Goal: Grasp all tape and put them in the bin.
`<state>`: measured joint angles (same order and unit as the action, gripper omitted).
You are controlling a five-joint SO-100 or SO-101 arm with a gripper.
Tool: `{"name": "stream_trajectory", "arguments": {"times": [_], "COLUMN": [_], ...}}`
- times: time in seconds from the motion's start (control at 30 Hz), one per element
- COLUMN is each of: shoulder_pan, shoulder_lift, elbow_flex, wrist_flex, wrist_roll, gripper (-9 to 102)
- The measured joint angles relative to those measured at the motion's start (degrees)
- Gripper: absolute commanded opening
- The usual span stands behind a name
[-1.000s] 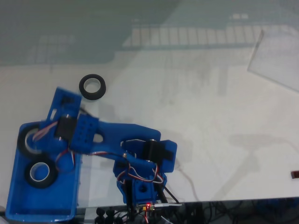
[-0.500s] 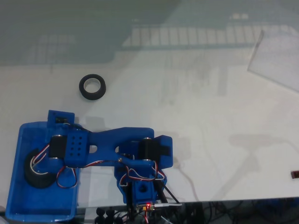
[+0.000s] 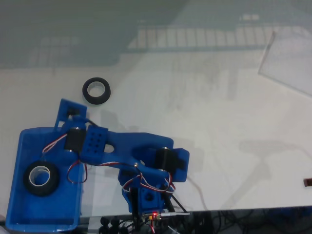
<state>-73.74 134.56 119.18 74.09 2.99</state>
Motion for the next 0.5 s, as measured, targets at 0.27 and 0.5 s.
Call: {"name": "stream_trajectory", "arguments": {"times": [0.27, 0.5], "shoulder_pan": [20.5, 41.6], "shoulder_lift": [4.6, 2.2], "elbow_flex": [0.0, 0.0], "wrist_flex": [2.5, 2.1], "wrist_roll": [-6.3, -7.6], "gripper": [25, 24]}}
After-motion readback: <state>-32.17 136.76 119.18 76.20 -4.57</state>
